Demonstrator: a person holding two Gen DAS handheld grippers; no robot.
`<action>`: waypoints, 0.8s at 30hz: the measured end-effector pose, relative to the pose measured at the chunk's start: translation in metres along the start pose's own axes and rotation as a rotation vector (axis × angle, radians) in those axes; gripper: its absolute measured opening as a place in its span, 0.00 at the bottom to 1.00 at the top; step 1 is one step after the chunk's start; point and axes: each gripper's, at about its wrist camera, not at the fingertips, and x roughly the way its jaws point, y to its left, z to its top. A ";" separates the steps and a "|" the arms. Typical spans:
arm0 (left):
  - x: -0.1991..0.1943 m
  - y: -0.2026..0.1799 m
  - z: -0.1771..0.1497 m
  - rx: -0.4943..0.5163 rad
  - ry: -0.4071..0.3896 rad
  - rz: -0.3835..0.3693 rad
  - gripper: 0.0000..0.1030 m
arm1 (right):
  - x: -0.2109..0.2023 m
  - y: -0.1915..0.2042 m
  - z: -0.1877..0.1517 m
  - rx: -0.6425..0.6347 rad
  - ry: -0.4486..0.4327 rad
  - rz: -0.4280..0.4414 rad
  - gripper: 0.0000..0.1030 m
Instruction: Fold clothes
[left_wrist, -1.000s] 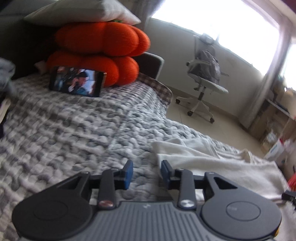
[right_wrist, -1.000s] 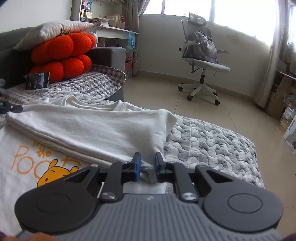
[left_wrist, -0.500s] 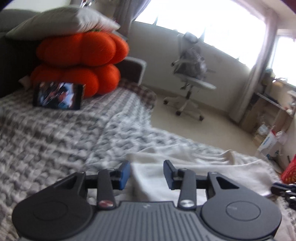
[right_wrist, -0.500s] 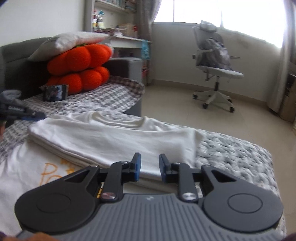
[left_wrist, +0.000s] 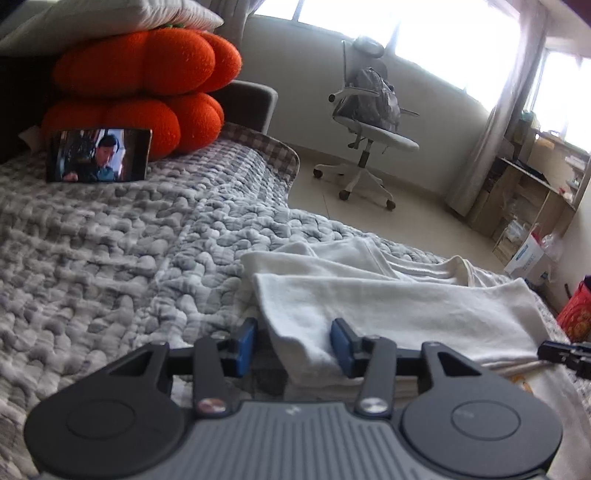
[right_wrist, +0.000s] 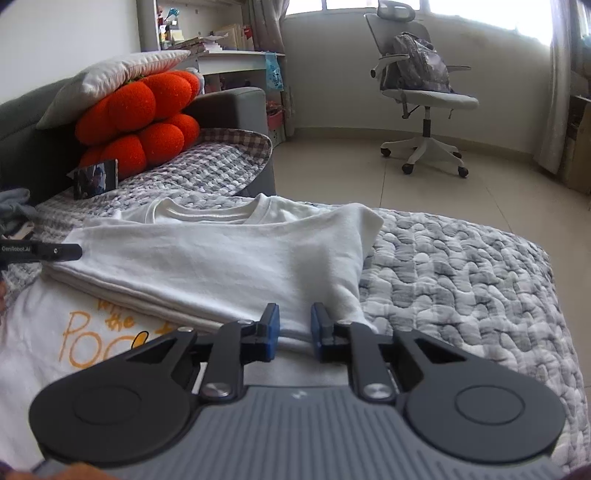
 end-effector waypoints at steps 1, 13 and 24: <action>-0.002 -0.001 -0.001 0.010 -0.007 0.008 0.45 | -0.001 -0.002 -0.001 0.014 -0.002 0.004 0.14; -0.057 -0.010 -0.023 0.010 -0.071 -0.044 0.43 | 0.013 0.007 0.050 0.009 -0.050 0.009 0.25; -0.049 -0.006 -0.046 0.012 -0.043 -0.048 0.43 | 0.055 -0.008 0.042 -0.007 0.012 -0.182 0.13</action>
